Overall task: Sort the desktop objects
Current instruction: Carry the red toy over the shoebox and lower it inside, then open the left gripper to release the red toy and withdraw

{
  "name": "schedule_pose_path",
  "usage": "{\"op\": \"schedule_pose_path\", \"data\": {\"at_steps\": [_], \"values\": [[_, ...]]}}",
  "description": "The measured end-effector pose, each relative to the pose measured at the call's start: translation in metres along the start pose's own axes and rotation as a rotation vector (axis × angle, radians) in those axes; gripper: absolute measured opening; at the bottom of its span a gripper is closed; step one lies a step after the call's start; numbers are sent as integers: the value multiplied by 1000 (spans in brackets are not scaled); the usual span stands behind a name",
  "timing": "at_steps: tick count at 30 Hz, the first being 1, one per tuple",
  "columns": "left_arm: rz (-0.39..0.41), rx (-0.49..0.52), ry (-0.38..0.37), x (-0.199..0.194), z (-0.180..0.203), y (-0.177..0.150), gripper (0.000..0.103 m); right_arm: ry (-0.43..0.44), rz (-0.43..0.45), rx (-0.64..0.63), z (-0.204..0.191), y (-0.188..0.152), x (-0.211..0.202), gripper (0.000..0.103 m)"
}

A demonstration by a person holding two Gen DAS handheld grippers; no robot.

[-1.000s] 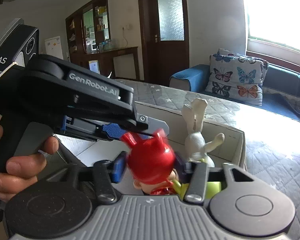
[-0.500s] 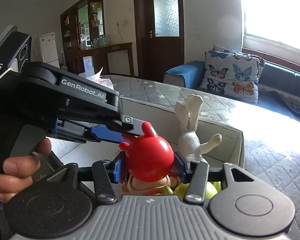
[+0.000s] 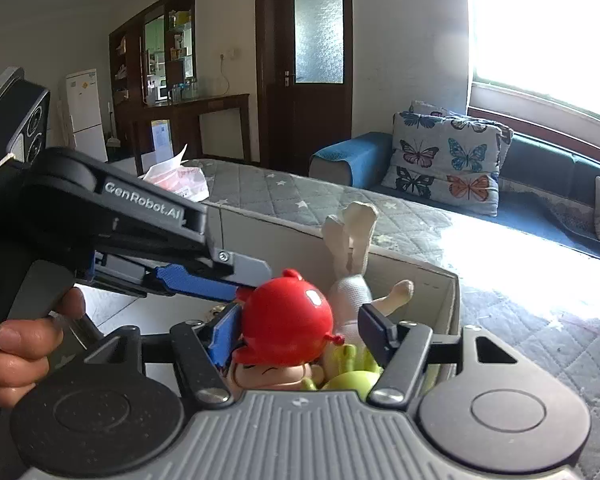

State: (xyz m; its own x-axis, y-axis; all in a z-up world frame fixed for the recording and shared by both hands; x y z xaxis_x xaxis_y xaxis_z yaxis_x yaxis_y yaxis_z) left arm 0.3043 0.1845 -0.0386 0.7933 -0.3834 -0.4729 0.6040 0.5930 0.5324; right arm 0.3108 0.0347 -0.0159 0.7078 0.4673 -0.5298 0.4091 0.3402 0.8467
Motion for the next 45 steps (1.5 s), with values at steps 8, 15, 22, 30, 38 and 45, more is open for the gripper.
{"op": "schedule_pose_path", "data": {"at_steps": [8,15,22,30,38,45], "values": [[5,21,12,-8,4,-1,35,-2,20,19,4,4,-10,77],[16,49,28,-21,10,-4,35,-12,30,17,5,2,-20,78],[23,121,59,-40,23,-17,35,-12,44,41,4,-5,-40,85],[40,210,106,-65,39,-39,35,-15,49,69,-2,-18,-64,90],[71,301,150,-88,52,-61,36,-18,45,119,-6,-33,-81,96],[86,376,198,-95,54,-80,37,-13,35,135,-10,-45,-91,99]]}}
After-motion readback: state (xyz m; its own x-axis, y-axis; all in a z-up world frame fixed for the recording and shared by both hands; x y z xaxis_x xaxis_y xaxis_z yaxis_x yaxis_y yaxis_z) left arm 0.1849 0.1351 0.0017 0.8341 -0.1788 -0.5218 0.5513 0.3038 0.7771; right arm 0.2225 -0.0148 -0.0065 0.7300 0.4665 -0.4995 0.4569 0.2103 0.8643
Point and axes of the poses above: each gripper's, at about its wrist camera, not at the fingertips, and x roughly the way its jaws point, z to its right, y to its top, the point moved 9 cm from there along x, roughly the way its jaws point, and after that the axes turned 8 degrees about -y, right-handed, at the moved point
